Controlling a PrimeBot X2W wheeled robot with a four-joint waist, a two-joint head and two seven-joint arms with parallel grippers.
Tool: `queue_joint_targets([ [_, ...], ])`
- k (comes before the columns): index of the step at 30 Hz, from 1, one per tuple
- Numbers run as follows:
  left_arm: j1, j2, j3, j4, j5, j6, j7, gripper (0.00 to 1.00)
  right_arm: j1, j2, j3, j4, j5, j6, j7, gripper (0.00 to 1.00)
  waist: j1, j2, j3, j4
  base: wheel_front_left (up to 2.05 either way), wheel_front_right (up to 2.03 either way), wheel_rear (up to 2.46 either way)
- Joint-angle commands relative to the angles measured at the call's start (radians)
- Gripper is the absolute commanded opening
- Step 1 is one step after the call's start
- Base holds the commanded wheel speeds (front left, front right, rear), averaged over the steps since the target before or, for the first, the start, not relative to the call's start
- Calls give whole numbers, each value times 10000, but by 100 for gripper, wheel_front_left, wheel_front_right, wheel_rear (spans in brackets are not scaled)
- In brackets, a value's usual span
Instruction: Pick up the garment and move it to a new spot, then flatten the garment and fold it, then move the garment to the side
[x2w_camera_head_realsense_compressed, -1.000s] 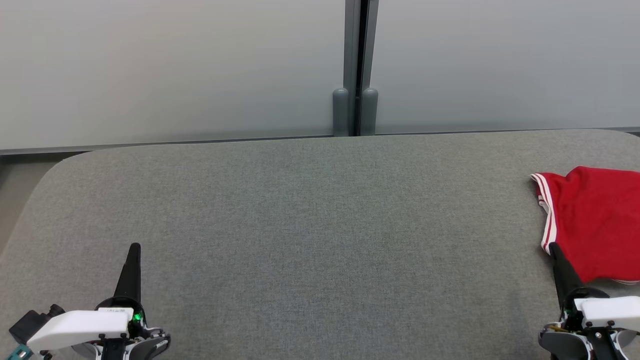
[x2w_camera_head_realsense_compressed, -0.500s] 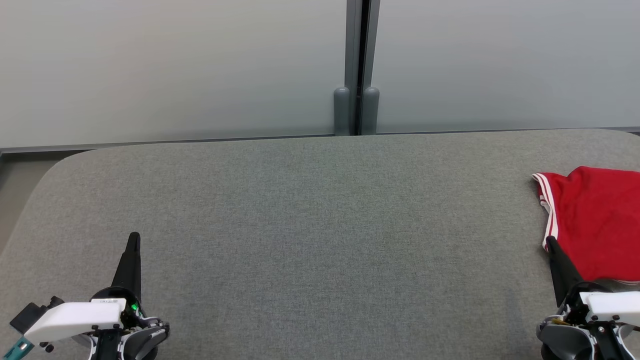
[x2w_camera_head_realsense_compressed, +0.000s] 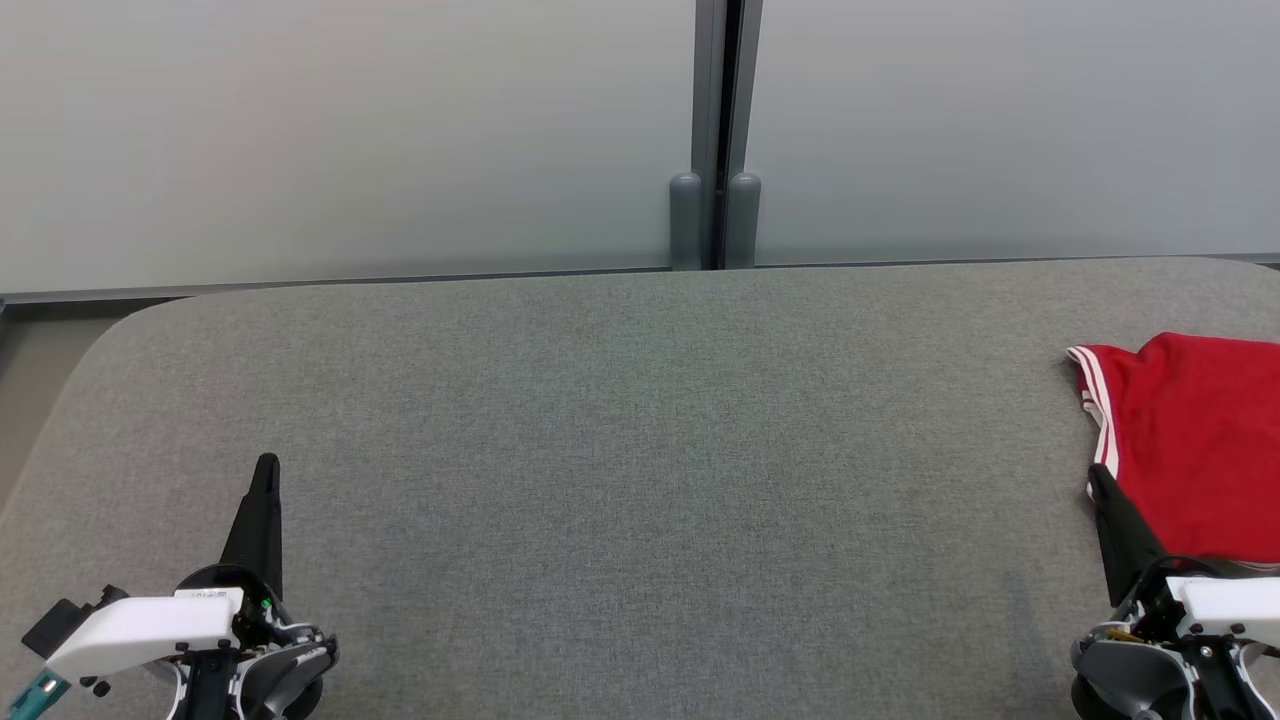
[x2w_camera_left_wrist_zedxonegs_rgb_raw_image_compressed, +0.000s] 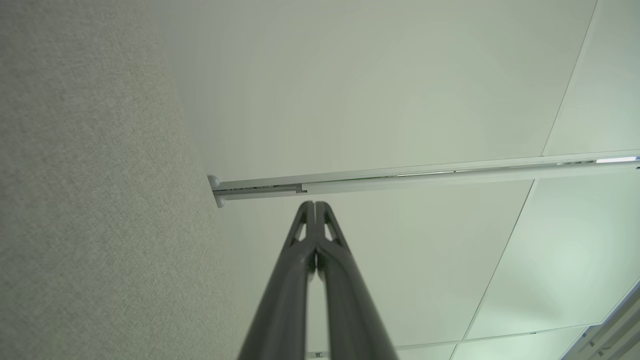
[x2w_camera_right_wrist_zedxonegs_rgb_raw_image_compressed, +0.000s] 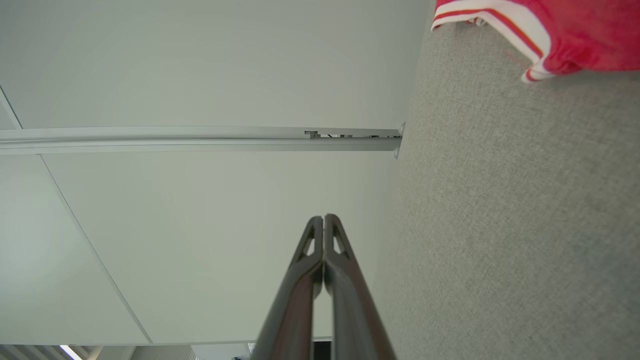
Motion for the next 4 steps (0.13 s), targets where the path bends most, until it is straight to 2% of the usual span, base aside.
queue_joint_targets([
  [1,-148,57,38,14,-14,-78,33,0,-89,-88,4,22,20,4,37,0,0,0,0,0,0,0,0],
  [4,-148,57,38,12,-14,-78,33,0,-89,-89,4,22,20,4,38,0,0,0,0,0,0,0,0],
])
